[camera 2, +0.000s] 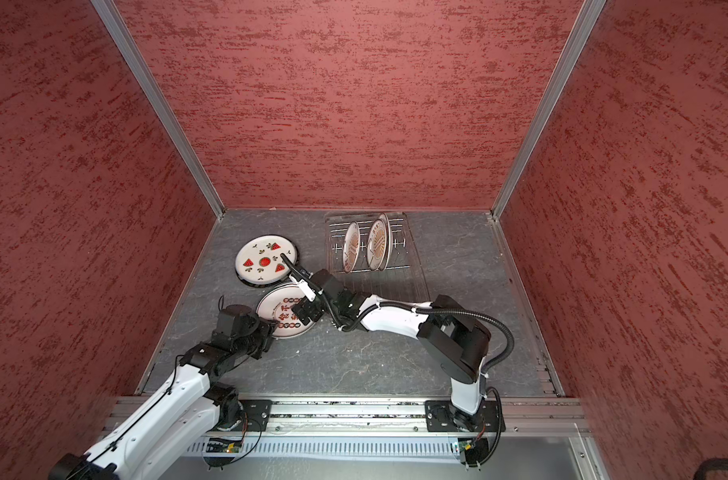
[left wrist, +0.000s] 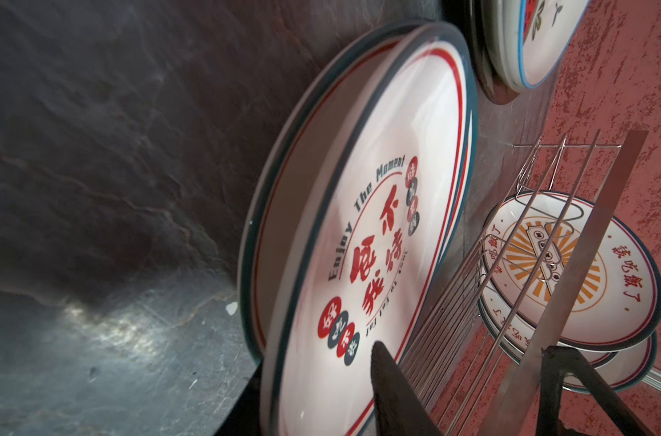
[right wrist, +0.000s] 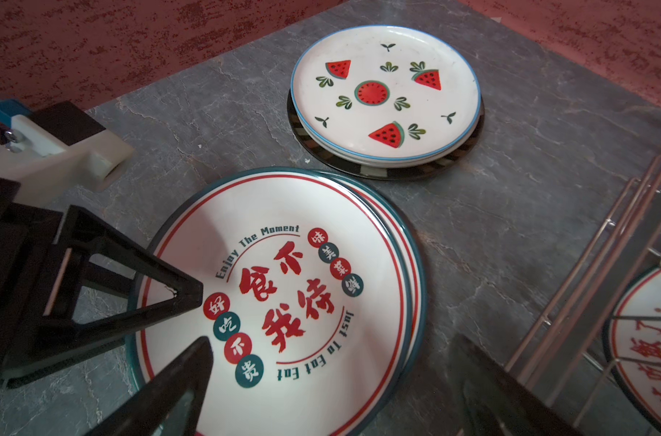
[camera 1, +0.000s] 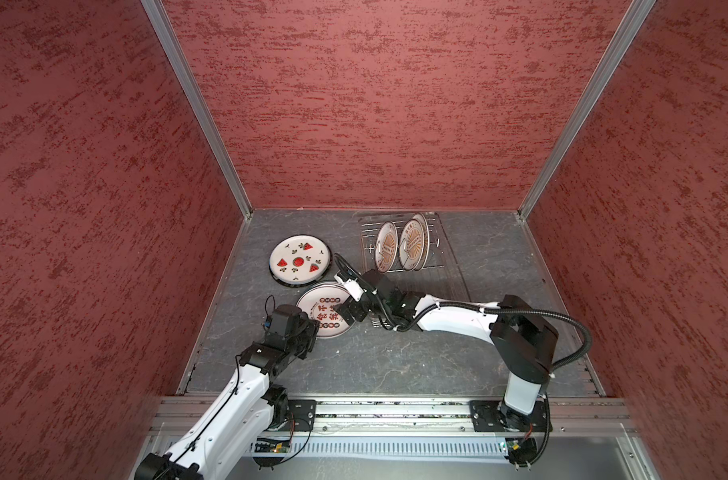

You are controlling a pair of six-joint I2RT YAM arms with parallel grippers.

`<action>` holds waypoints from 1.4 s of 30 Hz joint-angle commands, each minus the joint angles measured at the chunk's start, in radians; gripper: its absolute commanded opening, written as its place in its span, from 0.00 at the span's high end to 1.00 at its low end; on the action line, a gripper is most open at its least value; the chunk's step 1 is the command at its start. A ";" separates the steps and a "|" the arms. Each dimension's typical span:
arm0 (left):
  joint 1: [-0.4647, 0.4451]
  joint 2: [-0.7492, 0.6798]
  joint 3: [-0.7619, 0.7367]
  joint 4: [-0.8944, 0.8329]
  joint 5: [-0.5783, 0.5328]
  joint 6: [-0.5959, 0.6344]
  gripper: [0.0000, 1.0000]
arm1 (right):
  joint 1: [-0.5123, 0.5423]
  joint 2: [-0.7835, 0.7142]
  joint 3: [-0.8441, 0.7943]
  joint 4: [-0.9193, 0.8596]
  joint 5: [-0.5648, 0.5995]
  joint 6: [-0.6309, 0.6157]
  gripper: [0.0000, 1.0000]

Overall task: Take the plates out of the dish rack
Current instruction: 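Open the left gripper and release the plate onto the stack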

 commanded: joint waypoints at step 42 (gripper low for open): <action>0.011 0.002 0.053 -0.096 -0.166 0.057 0.46 | 0.008 -0.028 -0.029 0.029 0.046 -0.051 0.03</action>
